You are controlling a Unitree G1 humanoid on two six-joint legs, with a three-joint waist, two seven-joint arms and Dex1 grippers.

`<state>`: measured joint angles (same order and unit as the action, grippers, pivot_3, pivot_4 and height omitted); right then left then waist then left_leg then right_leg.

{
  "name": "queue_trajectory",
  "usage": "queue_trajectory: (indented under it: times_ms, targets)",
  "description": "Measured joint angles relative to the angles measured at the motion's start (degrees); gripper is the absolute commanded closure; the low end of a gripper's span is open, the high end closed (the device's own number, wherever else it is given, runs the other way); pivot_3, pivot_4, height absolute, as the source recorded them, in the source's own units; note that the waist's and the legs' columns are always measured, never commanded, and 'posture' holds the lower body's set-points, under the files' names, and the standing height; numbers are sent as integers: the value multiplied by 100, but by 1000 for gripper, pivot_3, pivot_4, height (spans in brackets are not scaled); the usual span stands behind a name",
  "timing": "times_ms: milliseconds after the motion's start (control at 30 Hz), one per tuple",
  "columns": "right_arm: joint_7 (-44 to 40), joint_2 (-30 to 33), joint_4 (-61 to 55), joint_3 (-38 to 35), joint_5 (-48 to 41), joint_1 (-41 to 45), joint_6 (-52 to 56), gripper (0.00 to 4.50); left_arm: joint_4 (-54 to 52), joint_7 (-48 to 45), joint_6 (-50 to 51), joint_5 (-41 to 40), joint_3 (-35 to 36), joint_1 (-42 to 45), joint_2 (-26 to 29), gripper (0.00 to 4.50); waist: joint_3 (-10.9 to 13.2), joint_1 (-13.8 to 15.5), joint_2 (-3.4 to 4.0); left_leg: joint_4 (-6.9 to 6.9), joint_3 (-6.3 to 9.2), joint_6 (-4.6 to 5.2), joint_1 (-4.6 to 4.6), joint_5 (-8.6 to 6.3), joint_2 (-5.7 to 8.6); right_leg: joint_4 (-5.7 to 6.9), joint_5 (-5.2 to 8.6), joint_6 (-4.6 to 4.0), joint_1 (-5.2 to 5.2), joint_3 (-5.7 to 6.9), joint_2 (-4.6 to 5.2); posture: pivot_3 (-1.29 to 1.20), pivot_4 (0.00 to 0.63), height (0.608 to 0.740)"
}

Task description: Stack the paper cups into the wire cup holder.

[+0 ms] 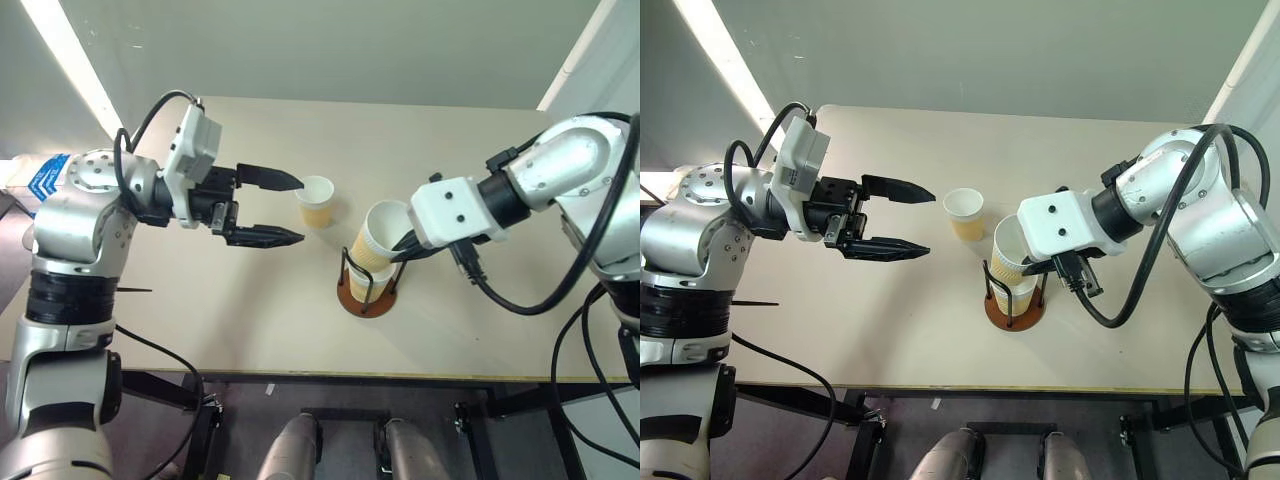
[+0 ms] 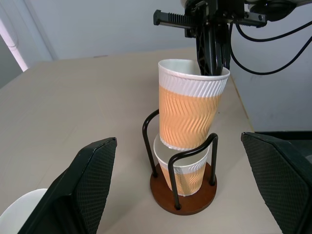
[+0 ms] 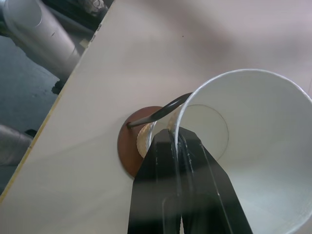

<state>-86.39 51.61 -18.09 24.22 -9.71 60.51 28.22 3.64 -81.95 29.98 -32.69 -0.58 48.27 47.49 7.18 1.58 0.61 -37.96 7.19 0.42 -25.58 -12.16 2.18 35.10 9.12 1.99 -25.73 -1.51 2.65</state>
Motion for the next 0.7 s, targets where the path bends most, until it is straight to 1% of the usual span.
queue_trajectory:
  times_ms: [100,267,367,567,600,700]
  targets:
    - [-21,-53,95,135,129,-103,-120,4480,-6,6,0,-2,0,0,-28,0,0,0,0,-1,0,0,0,0,0,0,-2,-1,0,0,0,0,150,740]
    - [-65,-113,121,155,217,-120,-162,4480,-23,46,0,-2,0,-1,-49,0,0,0,0,0,0,-1,0,0,-1,-1,-2,0,0,0,-1,0,150,740]
    - [-54,-158,199,158,325,-120,-180,3950,-39,87,-2,2,0,-6,-57,0,0,0,0,0,0,-1,0,1,-1,-1,-2,-1,0,0,-1,0,150,740]
    - [187,-362,337,154,403,-116,-112,1956,-74,113,-110,96,-26,-28,-85,0,0,-3,0,0,0,-3,2,2,-1,2,-3,-2,0,0,-1,0,150,740]
    - [255,-373,374,143,423,-114,-84,1558,-70,132,-185,197,-45,-28,-87,0,0,-1,0,0,1,-2,2,2,-1,2,-4,-2,0,0,-1,0,150,740]
    - [537,-438,418,-136,384,-107,181,563,64,420,-484,563,-95,21,-215,0,0,6,0,-3,1,-2,1,2,0,1,-5,-4,2,0,0,0,150,740]
